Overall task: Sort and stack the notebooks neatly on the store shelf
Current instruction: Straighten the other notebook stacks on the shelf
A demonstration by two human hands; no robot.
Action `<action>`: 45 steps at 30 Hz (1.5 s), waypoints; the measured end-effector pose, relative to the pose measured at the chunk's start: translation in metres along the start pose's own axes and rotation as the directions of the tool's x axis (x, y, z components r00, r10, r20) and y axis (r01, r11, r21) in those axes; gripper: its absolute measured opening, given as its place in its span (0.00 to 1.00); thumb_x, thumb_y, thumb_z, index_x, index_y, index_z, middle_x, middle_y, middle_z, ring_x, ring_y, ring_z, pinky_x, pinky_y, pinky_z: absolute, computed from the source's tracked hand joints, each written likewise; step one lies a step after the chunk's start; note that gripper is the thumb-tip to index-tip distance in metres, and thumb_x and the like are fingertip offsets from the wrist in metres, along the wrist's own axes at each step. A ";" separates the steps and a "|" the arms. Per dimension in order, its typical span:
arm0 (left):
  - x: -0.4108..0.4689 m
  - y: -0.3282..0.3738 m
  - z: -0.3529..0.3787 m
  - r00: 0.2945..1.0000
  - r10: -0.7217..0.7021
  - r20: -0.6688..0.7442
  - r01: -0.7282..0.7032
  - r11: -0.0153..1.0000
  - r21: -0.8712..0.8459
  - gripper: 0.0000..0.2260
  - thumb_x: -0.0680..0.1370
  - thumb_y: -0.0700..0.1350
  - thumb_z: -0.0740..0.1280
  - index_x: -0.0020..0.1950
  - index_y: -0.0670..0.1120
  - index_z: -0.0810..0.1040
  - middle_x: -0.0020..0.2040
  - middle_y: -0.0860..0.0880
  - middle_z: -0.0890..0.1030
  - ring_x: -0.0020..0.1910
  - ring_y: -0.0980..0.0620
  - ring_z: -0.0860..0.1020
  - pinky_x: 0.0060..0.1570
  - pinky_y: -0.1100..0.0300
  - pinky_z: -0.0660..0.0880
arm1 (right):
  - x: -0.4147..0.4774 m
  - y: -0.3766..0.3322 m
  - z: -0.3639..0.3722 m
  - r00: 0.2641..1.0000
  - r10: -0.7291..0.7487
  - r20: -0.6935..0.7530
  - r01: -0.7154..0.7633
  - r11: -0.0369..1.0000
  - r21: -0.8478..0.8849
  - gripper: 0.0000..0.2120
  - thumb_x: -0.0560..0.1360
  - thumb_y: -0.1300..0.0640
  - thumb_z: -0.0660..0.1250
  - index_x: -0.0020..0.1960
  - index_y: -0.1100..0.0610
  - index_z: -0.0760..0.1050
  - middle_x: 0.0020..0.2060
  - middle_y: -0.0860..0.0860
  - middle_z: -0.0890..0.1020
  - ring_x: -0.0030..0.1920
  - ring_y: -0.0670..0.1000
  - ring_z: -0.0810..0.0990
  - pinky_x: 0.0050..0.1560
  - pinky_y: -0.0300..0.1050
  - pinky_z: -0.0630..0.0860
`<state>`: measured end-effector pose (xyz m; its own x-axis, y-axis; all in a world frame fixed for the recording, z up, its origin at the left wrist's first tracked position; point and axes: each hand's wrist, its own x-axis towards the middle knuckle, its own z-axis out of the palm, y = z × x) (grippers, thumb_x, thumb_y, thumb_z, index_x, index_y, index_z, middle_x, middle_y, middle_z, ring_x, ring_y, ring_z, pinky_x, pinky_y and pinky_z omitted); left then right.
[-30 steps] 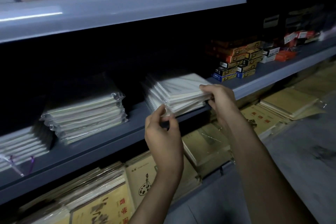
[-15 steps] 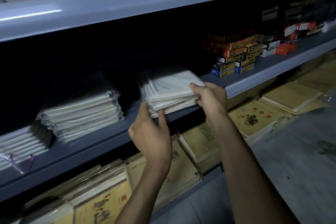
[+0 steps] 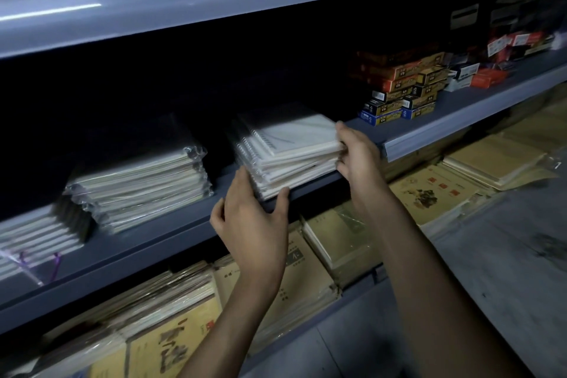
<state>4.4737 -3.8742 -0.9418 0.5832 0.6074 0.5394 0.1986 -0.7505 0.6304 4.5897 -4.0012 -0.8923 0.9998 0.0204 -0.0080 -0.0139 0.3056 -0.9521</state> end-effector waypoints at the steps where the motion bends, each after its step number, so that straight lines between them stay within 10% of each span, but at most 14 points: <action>1: -0.001 -0.001 0.002 1.000 0.014 0.003 -0.015 0.999 0.051 0.28 0.81 0.64 0.66 0.75 0.49 0.72 0.67 0.53 0.81 0.67 0.54 0.77 0.76 0.48 0.60 | 0.000 0.000 0.001 1.000 0.013 0.008 -0.014 0.999 0.030 0.07 0.79 0.47 0.70 0.52 0.50 0.82 0.51 0.49 0.86 0.54 0.50 0.84 0.64 0.52 0.78; 20: -0.001 -0.007 0.018 0.992 -0.036 -0.119 0.033 0.999 -0.022 0.27 0.81 0.63 0.66 0.71 0.45 0.80 0.71 0.49 0.80 0.70 0.53 0.76 0.74 0.54 0.63 | -0.011 0.015 -0.002 0.987 -0.127 0.097 0.114 0.985 0.127 0.13 0.78 0.68 0.65 0.48 0.50 0.78 0.42 0.42 0.85 0.50 0.45 0.83 0.54 0.38 0.77; 31: 0.004 0.008 0.007 0.979 -0.182 -0.094 0.176 0.982 -0.072 0.27 0.77 0.60 0.75 0.71 0.47 0.80 0.65 0.49 0.84 0.65 0.57 0.71 0.72 0.51 0.65 | -0.004 0.010 -0.003 0.981 -0.131 0.144 0.122 0.990 0.073 0.22 0.81 0.66 0.63 0.74 0.54 0.72 0.52 0.46 0.83 0.56 0.46 0.83 0.56 0.39 0.77; 36: 0.019 0.018 -0.012 0.982 -0.176 0.060 0.186 0.955 -0.233 0.32 0.76 0.64 0.73 0.77 0.56 0.70 0.67 0.59 0.79 0.67 0.58 0.74 0.73 0.52 0.66 | -0.005 0.004 -0.008 0.973 -0.183 0.137 0.186 0.983 -0.005 0.18 0.84 0.55 0.65 0.72 0.57 0.73 0.53 0.41 0.82 0.51 0.35 0.83 0.51 0.33 0.78; 45: 0.011 0.009 -0.035 0.981 -0.193 -0.001 0.168 0.856 -0.489 0.24 0.81 0.52 0.73 0.76 0.53 0.75 0.70 0.64 0.76 0.69 0.69 0.72 0.67 0.72 0.69 | 0.000 -0.001 -0.011 0.985 -0.169 0.041 0.169 0.986 0.003 0.16 0.80 0.58 0.71 0.67 0.60 0.79 0.52 0.48 0.86 0.55 0.49 0.86 0.54 0.42 0.82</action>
<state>4.4543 -3.8652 -0.9114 0.5329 0.7413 0.4081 -0.1174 -0.4128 0.9032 4.5904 -4.0117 -0.8949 0.9861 0.0076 0.1660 0.1557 0.3075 -0.9387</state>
